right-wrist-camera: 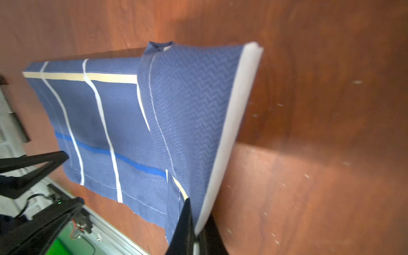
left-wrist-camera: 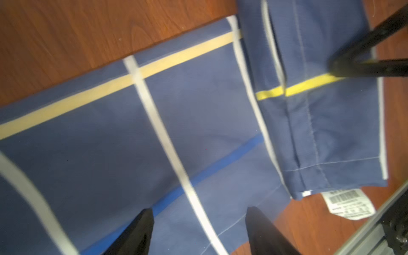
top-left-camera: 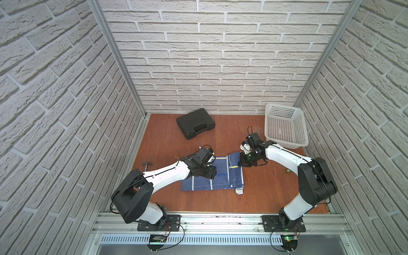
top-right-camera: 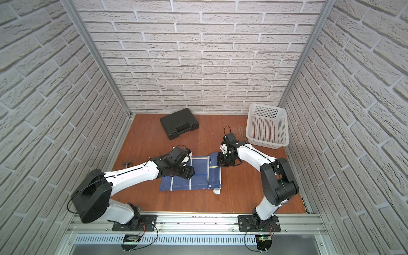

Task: Roll up the pillowcase
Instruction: Roll the pillowcase at the center of the board.

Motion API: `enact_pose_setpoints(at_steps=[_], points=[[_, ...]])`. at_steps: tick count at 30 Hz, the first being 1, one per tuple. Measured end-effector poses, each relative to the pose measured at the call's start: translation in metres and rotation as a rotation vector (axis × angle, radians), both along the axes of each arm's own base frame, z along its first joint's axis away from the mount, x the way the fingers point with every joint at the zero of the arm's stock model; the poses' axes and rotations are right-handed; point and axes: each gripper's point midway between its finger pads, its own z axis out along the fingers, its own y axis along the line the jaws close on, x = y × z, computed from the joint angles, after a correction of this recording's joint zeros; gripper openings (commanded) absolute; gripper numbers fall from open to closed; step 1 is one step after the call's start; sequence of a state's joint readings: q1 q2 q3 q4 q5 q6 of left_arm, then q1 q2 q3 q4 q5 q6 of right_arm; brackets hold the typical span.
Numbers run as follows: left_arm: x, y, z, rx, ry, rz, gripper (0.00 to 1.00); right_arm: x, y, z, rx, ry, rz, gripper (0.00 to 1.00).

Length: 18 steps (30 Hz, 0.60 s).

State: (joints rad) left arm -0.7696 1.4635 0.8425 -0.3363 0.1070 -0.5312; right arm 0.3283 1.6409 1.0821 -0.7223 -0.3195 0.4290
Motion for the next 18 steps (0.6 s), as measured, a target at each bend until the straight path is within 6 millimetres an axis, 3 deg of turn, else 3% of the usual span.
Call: enact_pose_setpoints(at_steps=[7, 13, 18], points=[[0.001, 0.003, -0.014, 0.023, 0.031, -0.008, 0.71, -0.017, -0.017, 0.009, -0.179, 0.056, 0.024, 0.22], [0.001, 0.003, -0.018, 0.018, 0.036, -0.012, 0.71, -0.014, 0.003, 0.022, -0.219, 0.034, 0.071, 0.3], [-0.002, 0.009, -0.026, 0.025, 0.05, -0.005, 0.71, -0.016, 0.024, 0.027, -0.224, 0.021, 0.115, 0.25]])
